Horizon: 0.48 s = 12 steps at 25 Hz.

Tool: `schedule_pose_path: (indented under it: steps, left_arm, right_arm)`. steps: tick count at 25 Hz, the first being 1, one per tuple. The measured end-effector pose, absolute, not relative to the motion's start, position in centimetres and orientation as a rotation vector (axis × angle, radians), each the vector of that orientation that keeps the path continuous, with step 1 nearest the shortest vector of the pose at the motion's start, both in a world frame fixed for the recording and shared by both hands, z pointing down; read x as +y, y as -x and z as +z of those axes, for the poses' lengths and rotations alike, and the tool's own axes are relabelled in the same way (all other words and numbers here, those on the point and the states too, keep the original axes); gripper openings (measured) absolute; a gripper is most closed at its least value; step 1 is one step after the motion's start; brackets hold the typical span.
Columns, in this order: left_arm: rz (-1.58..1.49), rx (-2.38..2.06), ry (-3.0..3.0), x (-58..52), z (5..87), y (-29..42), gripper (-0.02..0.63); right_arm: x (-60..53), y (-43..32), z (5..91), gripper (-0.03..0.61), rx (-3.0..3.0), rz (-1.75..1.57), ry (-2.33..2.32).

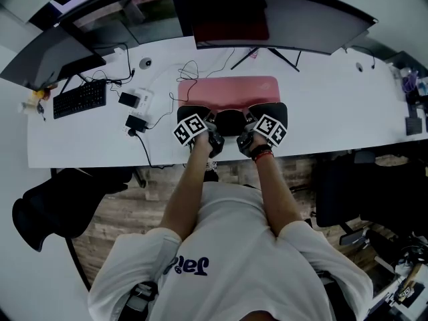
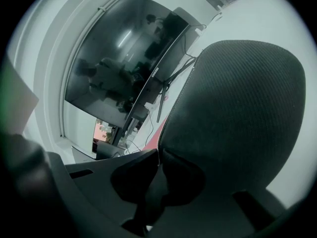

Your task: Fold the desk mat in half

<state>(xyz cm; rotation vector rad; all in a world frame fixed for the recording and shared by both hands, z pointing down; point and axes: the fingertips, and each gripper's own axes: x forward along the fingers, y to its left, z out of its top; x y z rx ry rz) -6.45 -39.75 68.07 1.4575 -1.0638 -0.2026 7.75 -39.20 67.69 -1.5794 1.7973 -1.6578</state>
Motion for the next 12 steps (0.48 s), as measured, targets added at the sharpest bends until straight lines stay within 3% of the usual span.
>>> schedule_pose_path:
  steps: [12]
  left_arm:
    - [-0.21,-1.052,-1.451,-42.5,68.2,6.5,0.032]
  right_arm:
    - [-41.8,-7.7,67.4,0.044,1.81,-1.626,1.585]
